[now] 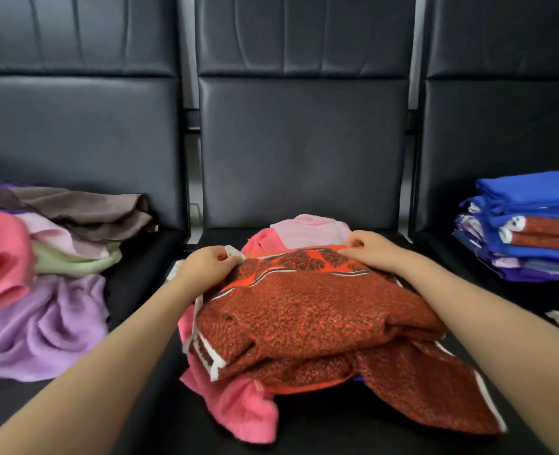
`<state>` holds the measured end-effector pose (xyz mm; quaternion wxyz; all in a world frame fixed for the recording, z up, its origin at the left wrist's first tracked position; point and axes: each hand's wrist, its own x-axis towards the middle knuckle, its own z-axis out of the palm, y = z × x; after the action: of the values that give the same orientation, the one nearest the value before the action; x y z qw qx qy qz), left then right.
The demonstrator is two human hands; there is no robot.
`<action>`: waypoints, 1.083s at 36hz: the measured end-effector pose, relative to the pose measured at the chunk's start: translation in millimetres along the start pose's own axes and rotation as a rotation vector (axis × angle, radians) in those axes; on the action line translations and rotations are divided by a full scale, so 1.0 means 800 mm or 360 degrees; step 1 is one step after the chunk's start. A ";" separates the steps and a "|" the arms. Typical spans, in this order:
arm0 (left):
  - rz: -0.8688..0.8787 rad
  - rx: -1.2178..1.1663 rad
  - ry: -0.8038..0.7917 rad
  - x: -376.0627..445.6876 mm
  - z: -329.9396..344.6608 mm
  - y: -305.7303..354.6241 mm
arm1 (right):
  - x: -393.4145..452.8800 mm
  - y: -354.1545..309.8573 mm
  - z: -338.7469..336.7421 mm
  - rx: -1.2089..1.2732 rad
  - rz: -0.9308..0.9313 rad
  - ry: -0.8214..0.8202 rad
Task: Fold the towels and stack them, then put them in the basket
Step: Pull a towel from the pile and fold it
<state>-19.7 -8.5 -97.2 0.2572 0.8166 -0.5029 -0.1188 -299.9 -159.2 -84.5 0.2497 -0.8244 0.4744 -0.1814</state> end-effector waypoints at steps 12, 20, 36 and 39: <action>0.0126 -0.0406 0.0111 -0.022 -0.013 -0.014 | -0.026 0.007 -0.007 0.0057 0.0000 0.0344; 0.0233 -0.0434 0.0142 -0.029 -0.006 0.006 | -0.039 0.008 -0.001 0.0362 0.0193 0.0378; 0.0215 -0.0009 0.0041 -0.046 -0.008 0.010 | -0.081 0.005 -0.020 0.0659 0.0022 0.0619; 0.0208 -0.0065 -0.0045 -0.054 -0.013 0.010 | -0.097 -0.018 -0.031 0.0819 -0.0077 0.0777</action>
<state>-41.3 30.0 -86.9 0.2738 0.7749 -0.5561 -0.1233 -340.9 -90.9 -60.8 0.3242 -0.6778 0.4392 -0.4926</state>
